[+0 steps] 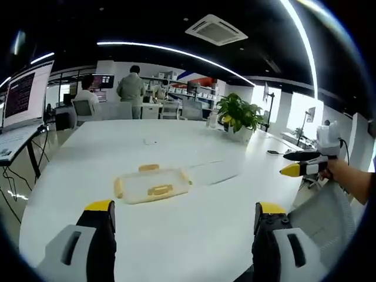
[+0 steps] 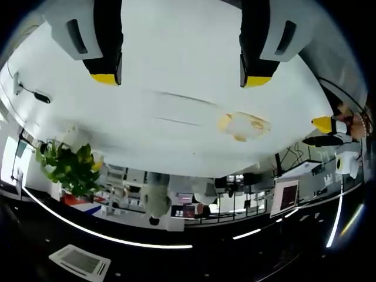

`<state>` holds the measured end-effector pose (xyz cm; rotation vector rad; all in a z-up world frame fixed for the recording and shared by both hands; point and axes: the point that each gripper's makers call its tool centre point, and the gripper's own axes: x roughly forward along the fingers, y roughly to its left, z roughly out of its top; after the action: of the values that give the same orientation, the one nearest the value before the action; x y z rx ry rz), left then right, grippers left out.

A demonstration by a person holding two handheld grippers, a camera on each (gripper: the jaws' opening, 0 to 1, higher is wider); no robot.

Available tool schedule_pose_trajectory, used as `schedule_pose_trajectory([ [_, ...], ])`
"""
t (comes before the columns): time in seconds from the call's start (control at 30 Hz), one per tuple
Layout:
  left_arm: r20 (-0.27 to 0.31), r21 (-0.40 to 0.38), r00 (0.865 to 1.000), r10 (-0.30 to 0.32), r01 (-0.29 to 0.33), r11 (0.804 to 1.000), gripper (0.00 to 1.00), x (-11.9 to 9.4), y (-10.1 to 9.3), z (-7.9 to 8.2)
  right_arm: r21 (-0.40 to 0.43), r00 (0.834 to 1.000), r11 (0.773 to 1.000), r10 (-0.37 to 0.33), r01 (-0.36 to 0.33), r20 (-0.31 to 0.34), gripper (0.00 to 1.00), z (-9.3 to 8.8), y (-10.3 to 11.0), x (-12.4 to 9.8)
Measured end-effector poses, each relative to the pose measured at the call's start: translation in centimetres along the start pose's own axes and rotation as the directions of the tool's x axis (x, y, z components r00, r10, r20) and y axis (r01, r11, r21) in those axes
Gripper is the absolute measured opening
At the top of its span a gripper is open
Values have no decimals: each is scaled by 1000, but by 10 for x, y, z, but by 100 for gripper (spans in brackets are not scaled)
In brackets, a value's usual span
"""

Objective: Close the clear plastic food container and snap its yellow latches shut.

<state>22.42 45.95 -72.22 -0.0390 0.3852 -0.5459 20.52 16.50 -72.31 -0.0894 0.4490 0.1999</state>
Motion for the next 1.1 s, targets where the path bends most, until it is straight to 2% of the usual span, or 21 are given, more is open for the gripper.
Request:
schedule_pose_trajectory([
  [0.07, -28, -13, 1000, -6, 5, 1000, 96, 1, -1, -5, 0, 1000, 1000, 1, -1, 0, 80, 0, 1, 0],
  [0.47, -34, -2, 999, -1, 1, 1000, 96, 2, 1, -6, -9, 1000, 1000, -1, 1, -11, 78, -2, 0, 1],
  [0.57, -56, 28, 998, 10, -9, 1000, 96, 3, 2, -10, -14, 1000, 1000, -4, 4, -14, 78, -2, 0, 1],
  [0.87, -33, 10, 999, -1, 1, 1000, 96, 1, 0, -6, -14, 1000, 1000, -3, 2, -19, 78, -3, 0, 1],
  [1.1, -60, 29, 998, 2, 0, 1000, 96, 2, -1, -11, -13, 999, 1000, 6, -6, -31, 76, -5, 1, 1],
])
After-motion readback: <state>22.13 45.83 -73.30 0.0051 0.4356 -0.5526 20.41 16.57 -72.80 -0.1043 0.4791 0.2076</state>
